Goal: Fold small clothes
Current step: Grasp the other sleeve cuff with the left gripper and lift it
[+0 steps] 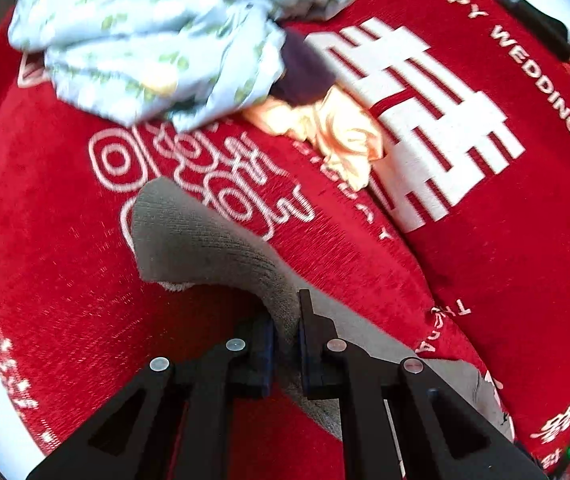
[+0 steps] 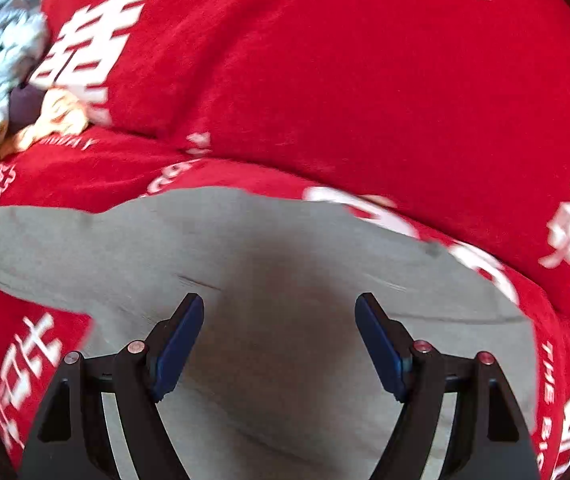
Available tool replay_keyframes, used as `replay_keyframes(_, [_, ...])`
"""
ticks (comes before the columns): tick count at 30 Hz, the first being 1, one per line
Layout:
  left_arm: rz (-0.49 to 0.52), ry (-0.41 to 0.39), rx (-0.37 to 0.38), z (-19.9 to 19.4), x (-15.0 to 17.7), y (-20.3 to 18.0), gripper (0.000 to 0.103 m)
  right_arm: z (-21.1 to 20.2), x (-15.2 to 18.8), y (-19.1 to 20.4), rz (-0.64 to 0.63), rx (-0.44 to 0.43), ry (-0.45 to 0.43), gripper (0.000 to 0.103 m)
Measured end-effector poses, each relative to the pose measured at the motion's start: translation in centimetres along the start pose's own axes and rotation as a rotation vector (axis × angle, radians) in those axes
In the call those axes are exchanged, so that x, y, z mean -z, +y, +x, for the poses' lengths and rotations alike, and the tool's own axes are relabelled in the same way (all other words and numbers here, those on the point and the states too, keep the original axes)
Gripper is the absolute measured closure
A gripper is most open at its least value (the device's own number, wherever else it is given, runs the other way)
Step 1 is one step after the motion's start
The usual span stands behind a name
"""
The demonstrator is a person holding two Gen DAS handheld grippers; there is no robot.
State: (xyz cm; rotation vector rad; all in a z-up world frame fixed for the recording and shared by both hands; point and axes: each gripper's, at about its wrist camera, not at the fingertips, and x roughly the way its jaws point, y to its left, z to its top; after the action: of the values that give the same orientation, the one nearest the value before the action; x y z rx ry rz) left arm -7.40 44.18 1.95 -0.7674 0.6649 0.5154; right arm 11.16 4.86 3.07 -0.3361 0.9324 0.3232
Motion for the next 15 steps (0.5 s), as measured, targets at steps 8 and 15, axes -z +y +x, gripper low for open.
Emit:
replay_keyframes(8, [0.052,-0.009,-0.030,-0.7,0.0,0.0,0.092,4.6,-1.4,9.5,-0.124,-0.029,0.098,0.022])
replay_keyframes(15, [0.051,0.006,-0.029,-0.3,-0.2,0.6,0.092,1.5,-1.0,15.3,-0.266,-0.074,0.014,0.022])
